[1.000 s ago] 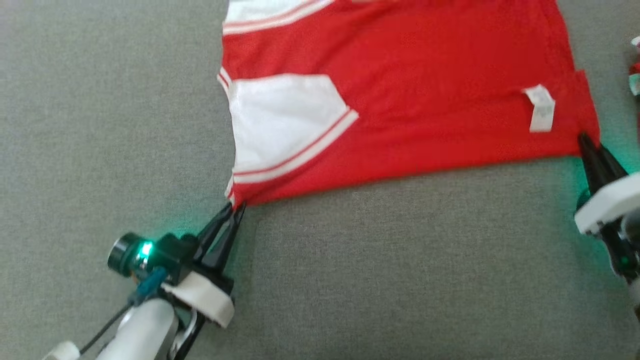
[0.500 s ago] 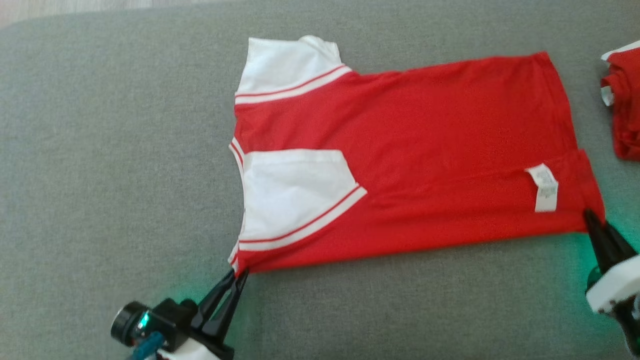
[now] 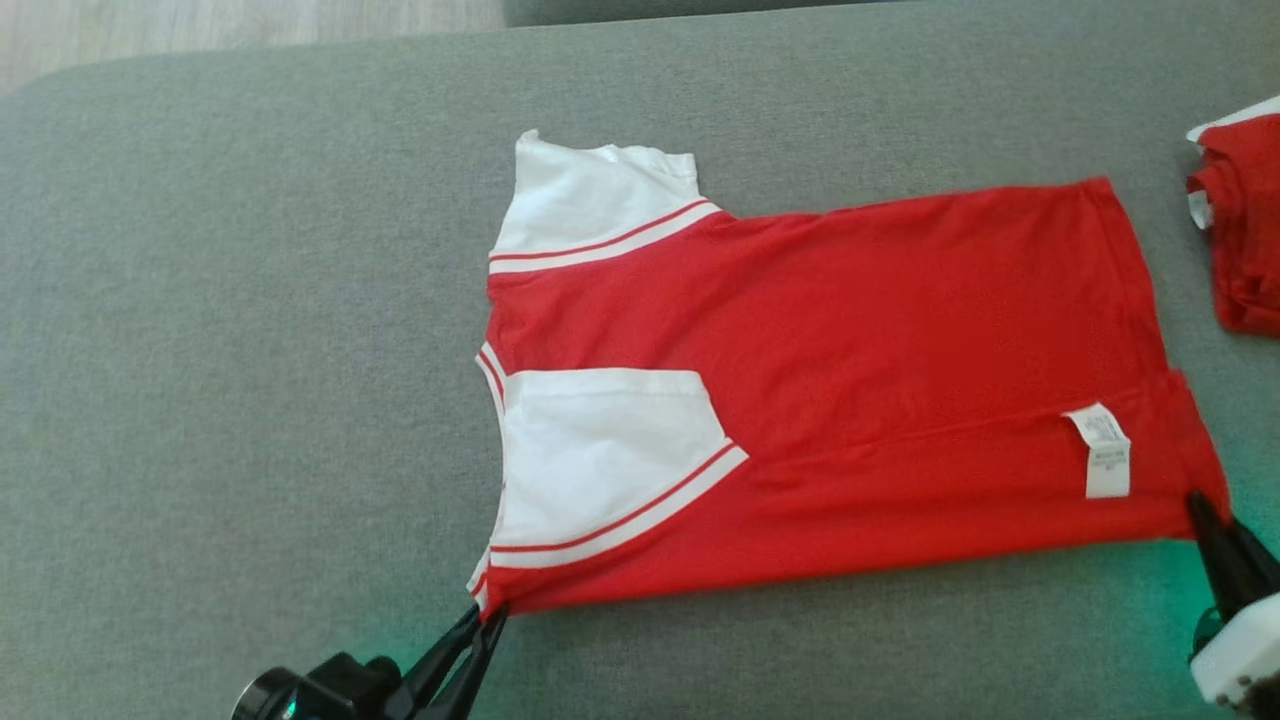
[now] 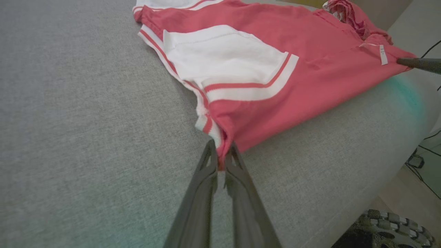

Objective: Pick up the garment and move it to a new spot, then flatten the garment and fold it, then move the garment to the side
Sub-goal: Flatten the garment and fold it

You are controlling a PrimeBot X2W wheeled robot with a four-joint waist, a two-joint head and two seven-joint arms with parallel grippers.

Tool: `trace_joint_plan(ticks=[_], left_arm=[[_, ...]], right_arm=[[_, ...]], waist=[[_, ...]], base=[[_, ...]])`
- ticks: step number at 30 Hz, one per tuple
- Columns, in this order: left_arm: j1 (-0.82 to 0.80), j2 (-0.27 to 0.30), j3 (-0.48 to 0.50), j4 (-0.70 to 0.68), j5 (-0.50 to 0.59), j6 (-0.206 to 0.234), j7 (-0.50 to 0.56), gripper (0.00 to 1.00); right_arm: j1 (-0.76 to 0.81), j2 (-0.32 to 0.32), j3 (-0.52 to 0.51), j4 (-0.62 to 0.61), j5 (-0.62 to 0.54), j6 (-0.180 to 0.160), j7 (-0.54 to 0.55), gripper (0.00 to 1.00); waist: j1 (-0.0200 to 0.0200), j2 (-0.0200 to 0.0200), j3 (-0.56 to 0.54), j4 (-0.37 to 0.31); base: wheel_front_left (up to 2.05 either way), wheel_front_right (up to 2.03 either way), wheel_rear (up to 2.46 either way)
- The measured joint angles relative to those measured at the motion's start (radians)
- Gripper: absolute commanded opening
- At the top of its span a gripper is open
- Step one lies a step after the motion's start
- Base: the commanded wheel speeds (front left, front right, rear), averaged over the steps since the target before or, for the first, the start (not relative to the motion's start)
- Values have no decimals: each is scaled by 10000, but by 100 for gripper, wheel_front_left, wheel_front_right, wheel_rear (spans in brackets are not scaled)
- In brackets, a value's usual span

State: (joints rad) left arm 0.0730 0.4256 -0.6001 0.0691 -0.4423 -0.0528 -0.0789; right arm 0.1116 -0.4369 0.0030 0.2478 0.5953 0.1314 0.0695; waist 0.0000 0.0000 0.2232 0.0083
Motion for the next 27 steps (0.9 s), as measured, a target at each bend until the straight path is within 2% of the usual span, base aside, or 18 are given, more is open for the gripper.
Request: trace_joint_plan(ticks=[3,4,5,6,7,8,13,16,21,27], left_arm=[[-1,36,-12,-69,-10,0,73,0],[-1,38,-17,-69,-10,0,69,0],[-4,33,-25,-67,-12,0,59,12],[-11,29,-48,-54,-12,0,58,44],[-12,23,-77,-27,-12,0,58,82],[-12,23,-88,-25,-10,-2,35,100],[-270,65,29,-424,-161,-79,125,100],[-1356,265,219,-999,-148,-205,706,100],[-4990,713,458,-1436,-485,-579,2748,100],[-8527,976,23,-84,-1779,-721,5948,100]], right_arm=[[248,209,-142,-184,-113,0,328,0],[289,261,-174,-232,-180,0,403,29],[323,299,-213,-276,-230,0,451,87],[358,337,-311,-336,-316,0,449,100],[372,391,-454,-412,-451,0,401,100],[373,412,-570,-502,-600,0,339,100],[372,485,-1129,-1037,-1114,0,-42,100],[322,568,-1273,-1269,-1331,0,-173,100],[-185,633,-1068,-1599,-1499,0,-167,100],[-1267,719,-648,-1858,-1770,0,-81,100]], waist=[[0,0,-8,62],[0,0,-3,74],[0,0,1,87],[1,0,-7,99],[1,0,-27,109],[1,0,-54,114],[-1,0,-60,100],[0,0,144,116],[2,0,739,59],[4,-1,1583,-335]], base=[[0,0,0],[0,0,0],[0,0,0],[0,0,0],[0,0,0],[0,0,0],[0,0,0],[0,0,0],[0,0,0],[0,0,0]])
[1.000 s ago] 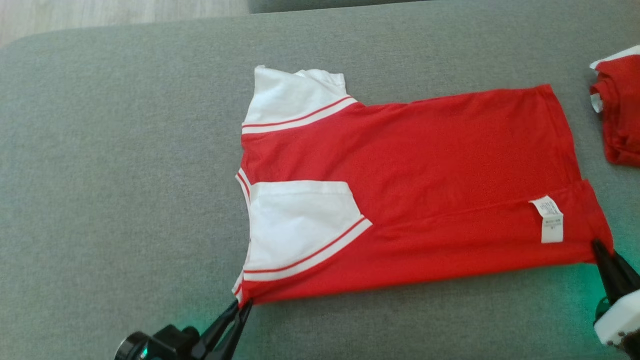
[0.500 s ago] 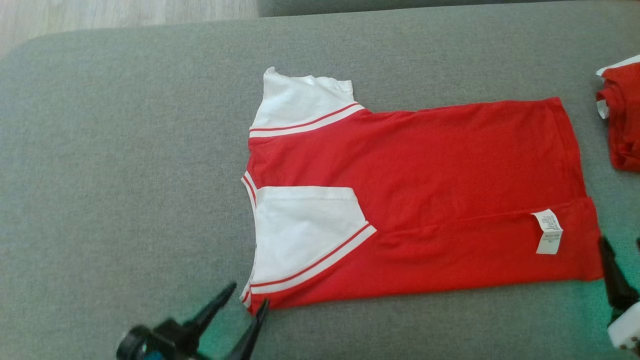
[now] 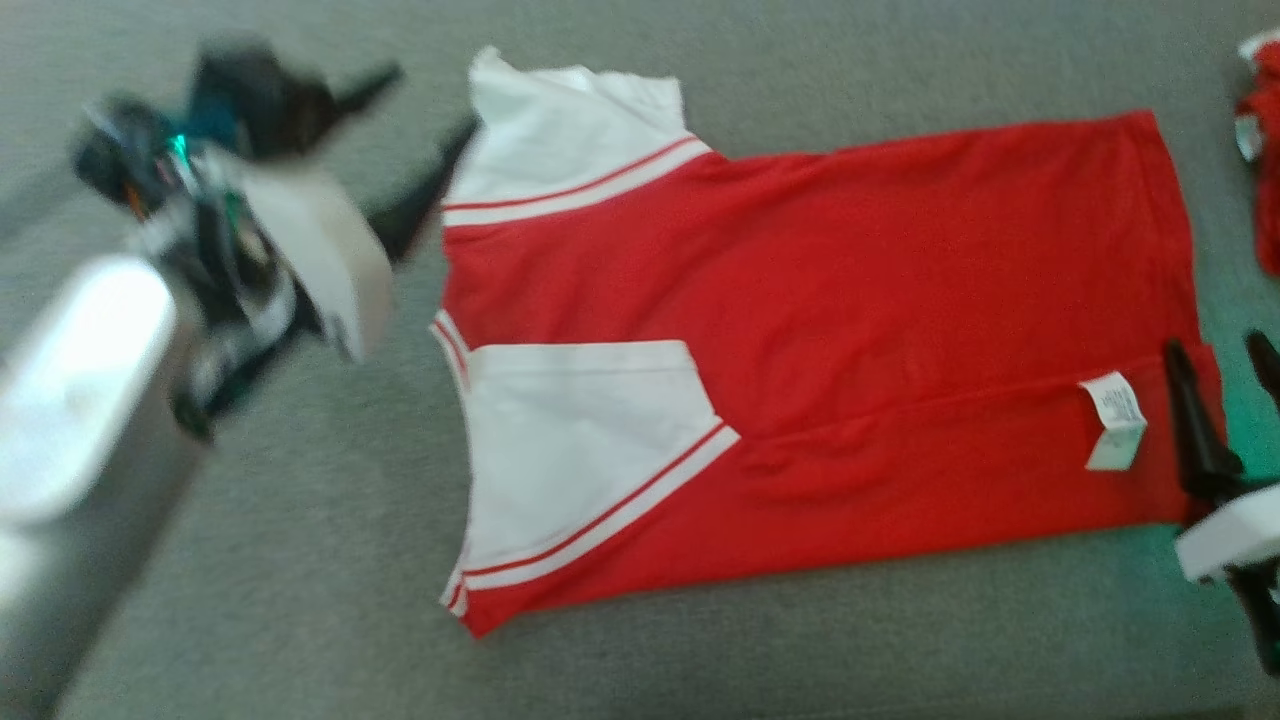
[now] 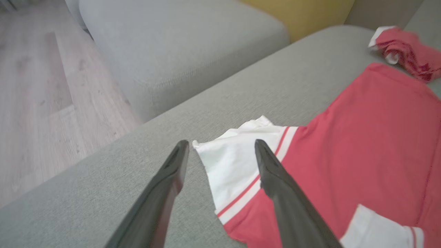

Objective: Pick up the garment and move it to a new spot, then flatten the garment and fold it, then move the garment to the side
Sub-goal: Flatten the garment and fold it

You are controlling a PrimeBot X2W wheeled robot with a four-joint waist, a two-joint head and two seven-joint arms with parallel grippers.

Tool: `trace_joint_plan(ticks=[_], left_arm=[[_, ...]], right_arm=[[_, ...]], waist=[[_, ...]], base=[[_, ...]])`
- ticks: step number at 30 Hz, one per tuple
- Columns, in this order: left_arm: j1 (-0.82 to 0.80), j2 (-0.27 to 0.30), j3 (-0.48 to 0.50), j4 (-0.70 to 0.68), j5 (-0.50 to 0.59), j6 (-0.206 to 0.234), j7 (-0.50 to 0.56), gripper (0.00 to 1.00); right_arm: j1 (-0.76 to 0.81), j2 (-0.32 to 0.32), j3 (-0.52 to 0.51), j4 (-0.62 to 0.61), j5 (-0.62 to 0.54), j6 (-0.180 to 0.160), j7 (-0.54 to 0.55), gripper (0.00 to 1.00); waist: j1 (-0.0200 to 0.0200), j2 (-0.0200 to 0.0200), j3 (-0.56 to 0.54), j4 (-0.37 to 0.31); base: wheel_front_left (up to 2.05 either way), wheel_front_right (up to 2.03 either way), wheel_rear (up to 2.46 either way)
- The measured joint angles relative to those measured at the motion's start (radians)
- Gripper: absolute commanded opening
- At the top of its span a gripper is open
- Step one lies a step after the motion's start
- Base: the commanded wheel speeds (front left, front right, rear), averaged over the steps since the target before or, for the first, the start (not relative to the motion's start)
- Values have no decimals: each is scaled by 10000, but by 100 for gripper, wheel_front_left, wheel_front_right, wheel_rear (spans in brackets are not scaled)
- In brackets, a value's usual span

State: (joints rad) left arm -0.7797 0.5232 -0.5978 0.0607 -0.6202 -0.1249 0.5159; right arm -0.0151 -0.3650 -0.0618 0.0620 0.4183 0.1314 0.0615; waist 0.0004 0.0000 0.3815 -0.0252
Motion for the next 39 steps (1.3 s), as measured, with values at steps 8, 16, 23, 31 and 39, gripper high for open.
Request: trace_joint_plan(ticks=[8,16,23,31,39], left_arm=[[-2419,117,-347,1996,-769,-6,1935,100],[-3324,384,-1041,3308,-945,-73,2591,100],[-3272,640,-1304,3572,-1584,-73,2727,100],[-3135,775,-1446,3310,-2092,-73,2936,33],[-3219,1078,-1854,3003,-1965,-73,1952,0]], right_arm=[[-641,343,426,201,-65,0,-115,100],[-1048,554,671,825,-61,0,-570,100],[-1202,686,665,1135,-59,0,-825,100],[-1371,746,644,1312,-61,0,-984,100],[-1879,681,800,1287,-115,0,-1022,100]], waist=[[-1,0,802,-849],[-2,0,1456,-1634],[-4,0,1608,-1833],[-4,0,1786,-1833],[-4,0,1863,-1849]], base=[[0,0,0],[0,0,0],[0,0,0],[0,0,0],[0,0,0]])
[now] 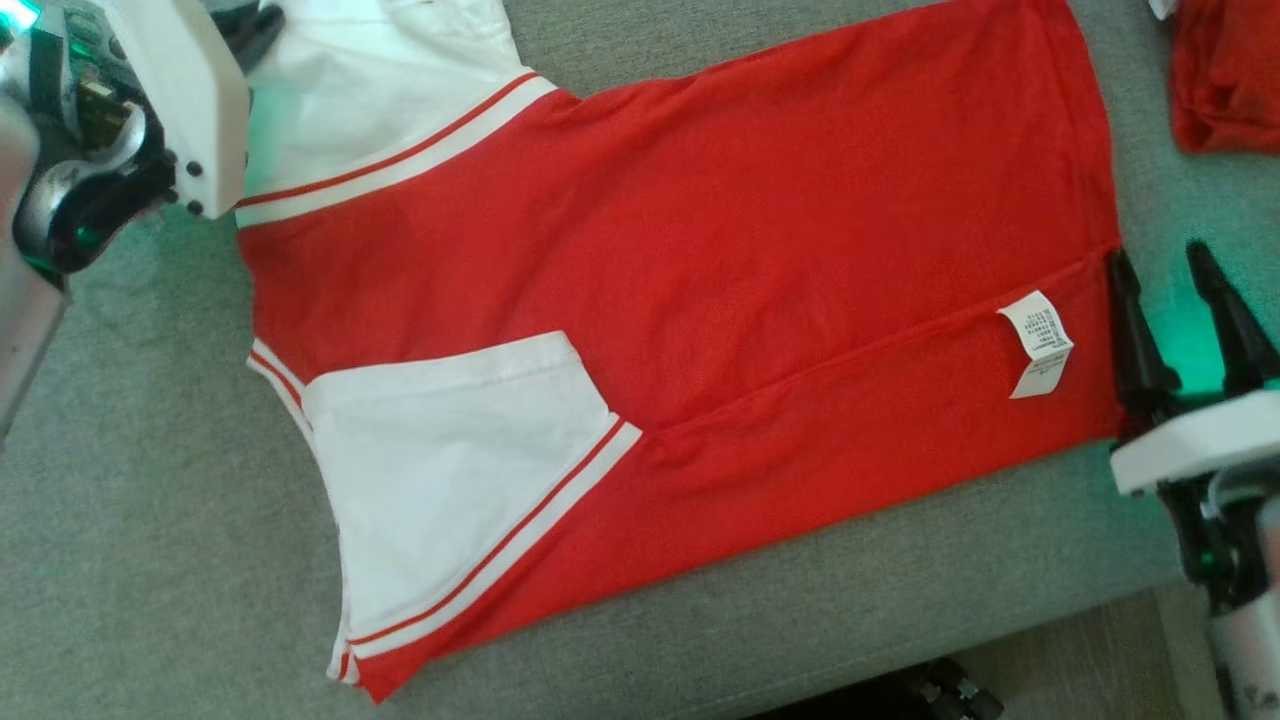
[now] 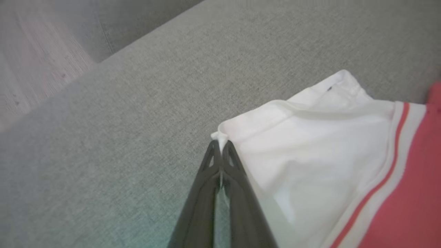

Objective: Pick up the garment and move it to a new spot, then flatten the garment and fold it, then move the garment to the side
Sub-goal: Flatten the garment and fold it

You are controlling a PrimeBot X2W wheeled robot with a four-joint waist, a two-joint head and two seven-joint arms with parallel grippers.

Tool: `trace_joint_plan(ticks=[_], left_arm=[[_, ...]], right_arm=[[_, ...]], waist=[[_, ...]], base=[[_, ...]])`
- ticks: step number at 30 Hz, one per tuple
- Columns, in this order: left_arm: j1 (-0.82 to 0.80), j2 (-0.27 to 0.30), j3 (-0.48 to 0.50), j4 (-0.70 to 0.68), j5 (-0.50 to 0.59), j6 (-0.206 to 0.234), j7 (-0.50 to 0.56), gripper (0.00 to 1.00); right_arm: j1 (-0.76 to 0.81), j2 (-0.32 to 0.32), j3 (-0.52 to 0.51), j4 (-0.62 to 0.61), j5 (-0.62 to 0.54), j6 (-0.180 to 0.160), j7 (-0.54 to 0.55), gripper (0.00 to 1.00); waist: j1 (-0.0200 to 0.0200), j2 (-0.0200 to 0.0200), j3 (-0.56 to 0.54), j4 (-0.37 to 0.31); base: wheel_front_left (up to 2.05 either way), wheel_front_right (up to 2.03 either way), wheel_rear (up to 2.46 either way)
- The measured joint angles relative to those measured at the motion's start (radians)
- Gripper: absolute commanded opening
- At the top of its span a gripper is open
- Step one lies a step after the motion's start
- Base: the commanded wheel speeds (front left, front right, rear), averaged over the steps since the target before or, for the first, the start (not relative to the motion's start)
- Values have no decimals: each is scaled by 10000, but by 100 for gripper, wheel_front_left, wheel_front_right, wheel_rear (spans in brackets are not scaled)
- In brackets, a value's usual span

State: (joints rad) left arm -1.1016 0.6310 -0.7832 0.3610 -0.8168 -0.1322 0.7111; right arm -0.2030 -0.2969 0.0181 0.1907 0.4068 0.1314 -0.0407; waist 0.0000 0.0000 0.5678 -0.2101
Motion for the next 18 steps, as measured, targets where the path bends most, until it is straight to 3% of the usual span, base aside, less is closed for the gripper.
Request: trace_joint_plan(ticks=[8,13,18], left_arm=[[-716,267,-924,-117,573,-2,-1540,0],[-1176,284,-1549,-117,625,-2,-2184,0],[-1371,282,-1996,-8,581,-2,-2462,0]], right_arm=[[-2262,-1055,1080,88,263,0,1172,100],[-4150,-1661,2111,1064,667,0,2431,100],[-5093,-1776,2817,1931,1442,0,3428,100]], waist=[[0,0,-118,122],[1,0,-101,320],[1,0,-88,503]], base=[[0,0,0],[0,0,0],[0,0,0]])
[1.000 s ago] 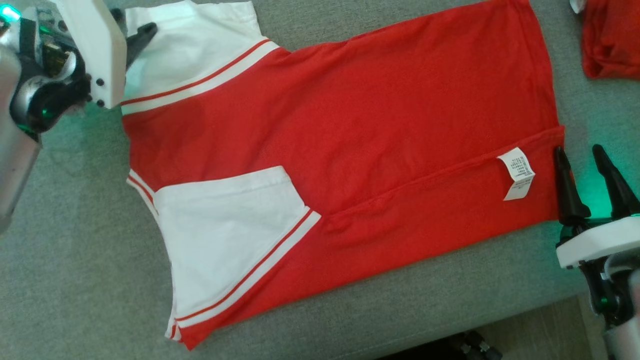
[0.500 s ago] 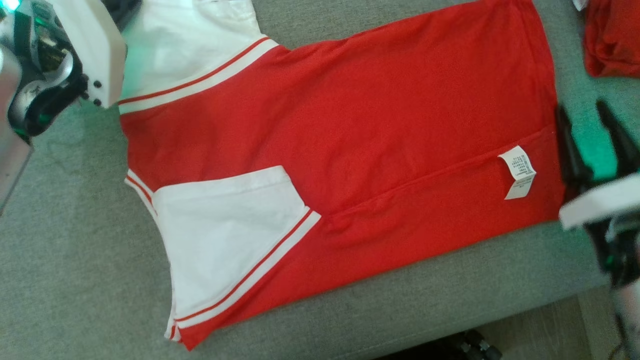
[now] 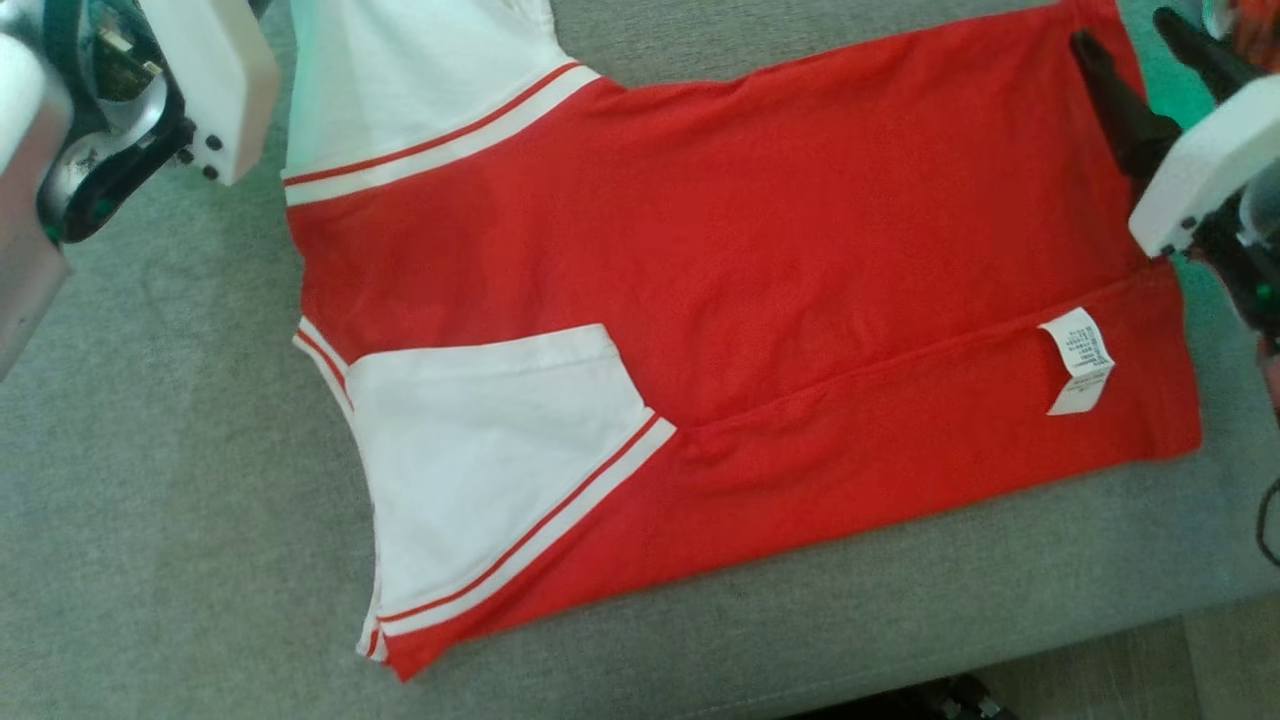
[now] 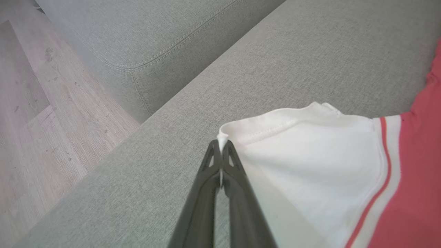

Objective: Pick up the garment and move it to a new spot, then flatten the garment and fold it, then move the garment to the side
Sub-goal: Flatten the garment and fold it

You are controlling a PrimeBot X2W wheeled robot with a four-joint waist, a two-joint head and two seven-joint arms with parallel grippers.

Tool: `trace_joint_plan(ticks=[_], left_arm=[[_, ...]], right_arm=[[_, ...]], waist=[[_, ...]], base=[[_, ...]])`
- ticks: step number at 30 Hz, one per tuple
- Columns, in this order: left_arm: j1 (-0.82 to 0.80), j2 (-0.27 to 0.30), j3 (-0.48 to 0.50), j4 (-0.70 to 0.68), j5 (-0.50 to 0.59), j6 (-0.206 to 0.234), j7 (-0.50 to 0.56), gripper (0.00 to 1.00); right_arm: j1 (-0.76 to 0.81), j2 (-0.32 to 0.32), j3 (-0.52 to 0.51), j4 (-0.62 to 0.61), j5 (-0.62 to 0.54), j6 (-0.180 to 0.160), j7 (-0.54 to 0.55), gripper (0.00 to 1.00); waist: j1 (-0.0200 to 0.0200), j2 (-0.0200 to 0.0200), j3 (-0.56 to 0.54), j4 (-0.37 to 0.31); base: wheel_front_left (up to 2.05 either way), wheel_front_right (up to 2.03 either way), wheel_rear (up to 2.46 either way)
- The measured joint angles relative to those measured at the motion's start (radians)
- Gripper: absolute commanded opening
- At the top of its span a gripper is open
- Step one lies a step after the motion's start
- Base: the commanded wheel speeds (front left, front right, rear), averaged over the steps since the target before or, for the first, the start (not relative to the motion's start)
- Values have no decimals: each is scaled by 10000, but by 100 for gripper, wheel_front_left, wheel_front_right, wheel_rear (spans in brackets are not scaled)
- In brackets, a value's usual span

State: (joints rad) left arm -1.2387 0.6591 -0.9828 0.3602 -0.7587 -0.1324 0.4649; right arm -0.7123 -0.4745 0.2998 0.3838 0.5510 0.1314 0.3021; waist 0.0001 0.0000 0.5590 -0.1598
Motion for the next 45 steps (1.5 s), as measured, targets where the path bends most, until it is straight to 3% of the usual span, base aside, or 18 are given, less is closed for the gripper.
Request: trace_joint_plan(ticks=[4,18,22,23,28,37,45], left_arm=[[-246,-4,-351,127,-178,0,-165,0],[-800,-44,-1289,533,-692,0,-786,0],[-899,-82,-1513,627,-859,0,-895,0],[-899,-96,-1555,658,-892,0,-903,0],[-936,-104,-1825,794,-1039,0,-1093,0],[-1189,-117,-2217,965,-1024,-2,-1843,0],[-1672,-186,-2282,1432,-487,-2,-3511,0]], right_arm=[[-499,-134,366,732,420,0,694,100],[-1513,-474,1544,1532,1333,0,752,100],[-1693,-512,1728,1732,1580,0,755,51],[-1719,-533,1778,1781,1622,0,761,46],[-1820,-671,1918,2000,1703,0,725,0],[-2110,-715,2063,2240,1705,0,180,0],[-2514,-708,1758,2531,1791,0,-1162,0]], waist=[[0,0,23,118],[0,0,113,334],[0,0,91,416],[0,0,81,432],[-1,0,36,498],[-1,0,-41,507],[-1,0,-204,472]], base=[[0,0,0],[0,0,0],[0,0,0],[0,0,0],[0,0,0],[0,0,0],[0,0,0]])
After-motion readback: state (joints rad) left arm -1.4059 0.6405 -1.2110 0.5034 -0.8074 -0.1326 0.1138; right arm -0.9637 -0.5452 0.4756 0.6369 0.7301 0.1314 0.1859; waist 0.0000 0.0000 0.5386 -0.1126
